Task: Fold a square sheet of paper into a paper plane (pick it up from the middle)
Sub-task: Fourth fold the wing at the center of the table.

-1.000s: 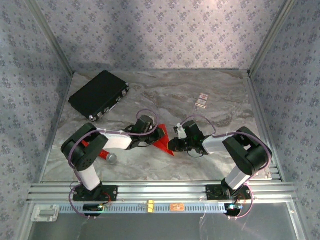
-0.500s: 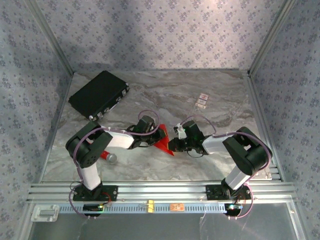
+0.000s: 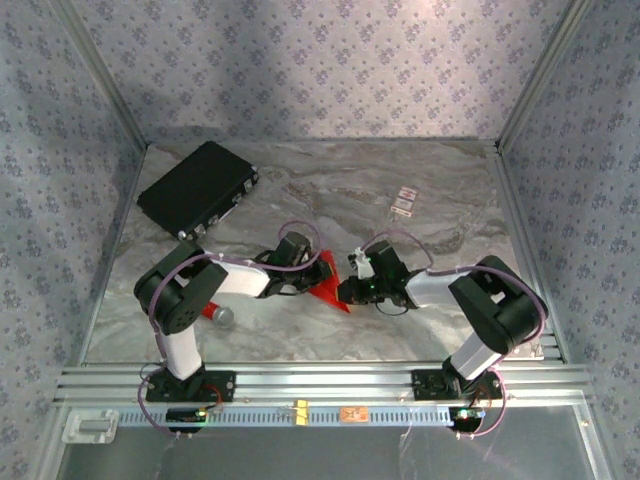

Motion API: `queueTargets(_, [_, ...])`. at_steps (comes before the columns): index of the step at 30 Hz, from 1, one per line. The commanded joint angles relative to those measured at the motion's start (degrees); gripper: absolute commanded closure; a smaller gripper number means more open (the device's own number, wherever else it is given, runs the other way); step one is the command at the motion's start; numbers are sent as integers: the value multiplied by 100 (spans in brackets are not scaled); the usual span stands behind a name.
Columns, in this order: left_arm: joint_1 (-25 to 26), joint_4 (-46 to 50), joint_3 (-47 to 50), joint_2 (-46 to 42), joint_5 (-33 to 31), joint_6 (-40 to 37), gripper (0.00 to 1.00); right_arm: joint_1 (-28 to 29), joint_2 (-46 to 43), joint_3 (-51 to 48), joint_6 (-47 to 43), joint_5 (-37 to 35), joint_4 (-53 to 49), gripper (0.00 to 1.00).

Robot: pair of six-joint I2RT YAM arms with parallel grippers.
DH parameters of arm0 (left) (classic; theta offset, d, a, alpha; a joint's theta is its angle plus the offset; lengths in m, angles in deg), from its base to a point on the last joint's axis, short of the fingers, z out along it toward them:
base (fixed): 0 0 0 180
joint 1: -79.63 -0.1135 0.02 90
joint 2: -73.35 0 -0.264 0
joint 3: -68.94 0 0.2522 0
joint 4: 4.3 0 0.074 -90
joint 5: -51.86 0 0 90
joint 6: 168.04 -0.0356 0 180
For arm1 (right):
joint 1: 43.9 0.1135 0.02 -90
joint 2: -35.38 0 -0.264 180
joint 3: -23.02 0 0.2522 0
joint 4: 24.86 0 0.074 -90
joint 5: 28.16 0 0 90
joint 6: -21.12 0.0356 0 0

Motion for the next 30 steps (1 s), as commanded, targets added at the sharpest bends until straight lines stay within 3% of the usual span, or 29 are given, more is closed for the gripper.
queueTargets(1, [2, 219, 93, 139, -24, -117, 93, -28, -187, 57, -16, 85, -805, 91])
queueTargets(7, [-1, 197, 101, 166, -26, -121, 93, -29, -176, 100, -47, 415, -881, 86])
queueTargets(20, [2, 113, 110, 164, 11, -147, 93, -302, -561, 378, 77, 250, -1341, 70])
queueTargets(30, [6, 70, 101, 175, 50, -138, 93, -445, -196, 626, 361, 535, -1185, 73])
